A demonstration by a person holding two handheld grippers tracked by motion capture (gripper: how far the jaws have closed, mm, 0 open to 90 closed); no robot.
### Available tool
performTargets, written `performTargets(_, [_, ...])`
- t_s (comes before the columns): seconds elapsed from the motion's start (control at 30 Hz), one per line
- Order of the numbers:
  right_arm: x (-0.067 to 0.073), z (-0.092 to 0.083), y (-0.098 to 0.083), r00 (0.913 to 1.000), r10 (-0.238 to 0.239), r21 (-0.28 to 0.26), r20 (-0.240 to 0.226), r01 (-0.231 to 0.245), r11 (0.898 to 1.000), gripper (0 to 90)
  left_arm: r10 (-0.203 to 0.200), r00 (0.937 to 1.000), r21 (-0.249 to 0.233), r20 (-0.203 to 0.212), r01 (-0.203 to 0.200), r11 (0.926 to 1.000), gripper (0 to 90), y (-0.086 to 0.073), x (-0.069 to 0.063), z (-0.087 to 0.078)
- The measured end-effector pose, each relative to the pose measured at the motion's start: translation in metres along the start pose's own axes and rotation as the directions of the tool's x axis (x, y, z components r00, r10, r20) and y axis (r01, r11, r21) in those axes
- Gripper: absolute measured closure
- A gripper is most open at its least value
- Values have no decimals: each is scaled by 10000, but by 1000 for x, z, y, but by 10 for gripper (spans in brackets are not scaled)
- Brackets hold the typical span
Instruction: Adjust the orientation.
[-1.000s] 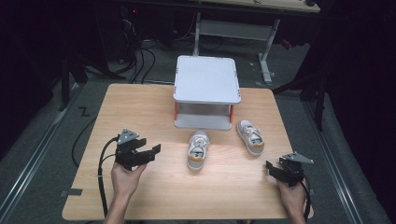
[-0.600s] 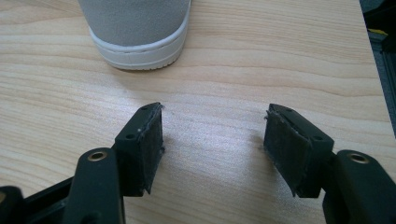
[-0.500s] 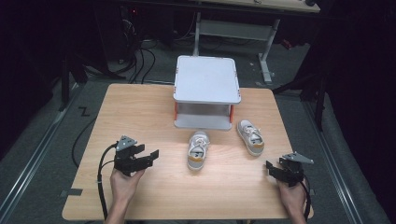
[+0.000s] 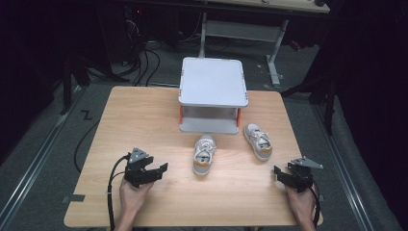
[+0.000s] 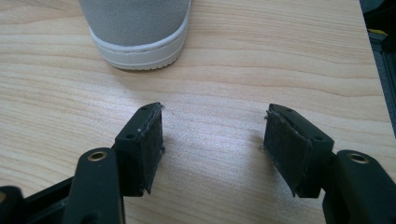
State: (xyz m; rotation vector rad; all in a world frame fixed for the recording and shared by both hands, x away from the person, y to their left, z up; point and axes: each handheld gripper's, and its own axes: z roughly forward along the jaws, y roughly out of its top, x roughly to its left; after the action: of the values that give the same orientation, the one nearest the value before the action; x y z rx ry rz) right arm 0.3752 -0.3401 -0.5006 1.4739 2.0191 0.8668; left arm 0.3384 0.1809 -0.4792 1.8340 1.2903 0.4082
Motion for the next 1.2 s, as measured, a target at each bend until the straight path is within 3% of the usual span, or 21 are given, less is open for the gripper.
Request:
performTargets(0.37, [0, 0, 0, 9997, -168, 2, -193, 168, 9999, 395, 175, 9980, 260, -600, -159, 9995, 327, -10, -2, 14])
performTargets(0.47, [-2, -3, 3, 9989, -88, 297, -466, 102, 9995, 437, 292, 9960, 471, -841, -253, 9986, 327, -13, -1, 19])
performTargets(0.67, [-2, -11, 7, 9962, 88, -198, -868, -105, 9997, 450, 506, 9927, 616, -1090, -441, 9971, 328, -15, -1, 22])
performTargets(0.8, [0, -23, 24, 9904, -191, -723, -1372, 92, 9973, 483, 741, 9884, 507, -1327, -679, 9964, 329, -16, -5, 25])
performTargets(0.93, [0, -26, 42, 9884, -506, -938, -1429, 374, 9949, 506, 1230, 9803, 670, -1545, -1139, 9912, 329, -16, -10, 28])
performTargets(1.03, [1, -21, 66, 9844, -680, -997, -1622, 522, 9937, 544, 1223, 9807, 652, -1524, -1135, 9914, 336, -16, -10, 28])
performTargets(1.2, [5, -9, 90, 9828, -726, -848, -1697, 588, 9947, 586, 1217, 9817, 666, -1467, -1129, 9914, 328, -16, -10, 28])
